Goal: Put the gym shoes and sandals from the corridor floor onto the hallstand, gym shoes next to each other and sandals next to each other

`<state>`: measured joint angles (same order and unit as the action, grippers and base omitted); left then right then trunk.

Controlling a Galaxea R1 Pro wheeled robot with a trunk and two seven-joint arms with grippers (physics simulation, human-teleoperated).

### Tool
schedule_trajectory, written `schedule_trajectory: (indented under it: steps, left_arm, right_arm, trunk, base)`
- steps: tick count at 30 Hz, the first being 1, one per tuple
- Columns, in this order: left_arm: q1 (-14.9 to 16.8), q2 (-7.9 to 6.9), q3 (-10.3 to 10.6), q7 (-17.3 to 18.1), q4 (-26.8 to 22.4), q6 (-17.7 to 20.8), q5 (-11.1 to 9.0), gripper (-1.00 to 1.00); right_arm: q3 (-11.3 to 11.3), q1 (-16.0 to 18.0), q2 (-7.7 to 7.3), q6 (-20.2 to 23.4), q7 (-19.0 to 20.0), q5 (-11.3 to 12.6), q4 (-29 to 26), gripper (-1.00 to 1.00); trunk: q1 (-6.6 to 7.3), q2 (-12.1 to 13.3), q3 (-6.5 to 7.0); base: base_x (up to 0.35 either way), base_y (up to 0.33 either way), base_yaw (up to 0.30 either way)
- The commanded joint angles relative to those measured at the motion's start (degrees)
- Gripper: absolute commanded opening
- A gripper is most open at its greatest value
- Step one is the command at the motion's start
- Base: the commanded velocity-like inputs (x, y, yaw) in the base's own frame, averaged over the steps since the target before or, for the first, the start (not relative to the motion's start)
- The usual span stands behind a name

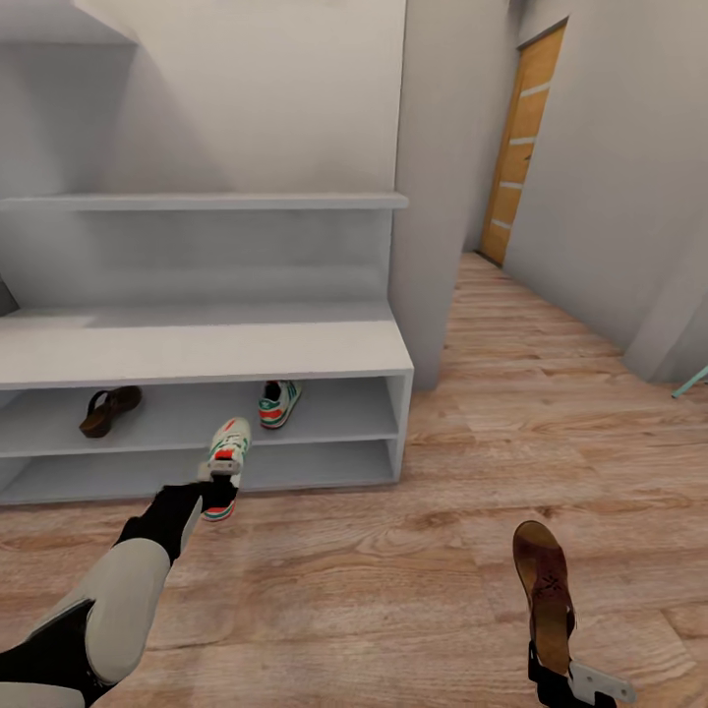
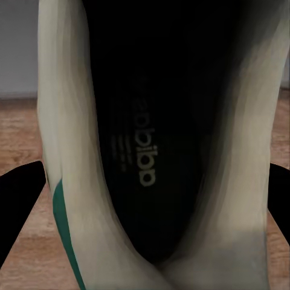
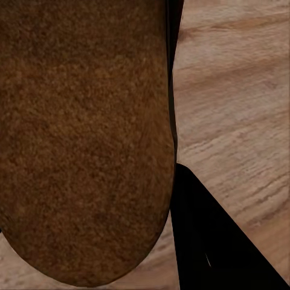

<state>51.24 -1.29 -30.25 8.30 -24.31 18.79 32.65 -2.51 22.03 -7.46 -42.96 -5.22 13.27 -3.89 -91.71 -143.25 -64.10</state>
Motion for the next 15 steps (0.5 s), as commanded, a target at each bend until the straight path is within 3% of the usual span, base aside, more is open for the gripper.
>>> schedule_trajectory:
  steps: [1,9,15]
  left_arm:
    - [0.15,-0.01,-0.2,0.49,-0.13,0.19,0.52,-1.0]
    - [0.4,-0.27,-0.07,0.57,-0.21,0.3,0.54,-1.0]
    - [0.44,-0.45,-0.13,0.57,-0.22,0.36,0.49,-1.0]
  right_arm:
    - [-0.21,0.03,0.01,-0.11,-0.03,0.01,0.02,-1.0]
    - [-0.29,0.03,0.06,-0.11,-0.11,0.01,0.02,-1.0]
    - [-0.32,0.03,0.07,-0.11,-0.2,0.01,0.02,-1.0]
  trunk:
    - [-0.02,-0.02,-0.05]
    - [-0.02,-0.02,-0.05]
    - [-0.02,-0.02,-0.05]
  base:
    - [0.186,0.0,0.0]
    - [0.057,0.007,0.0]
    - [0.187,0.158,0.0]
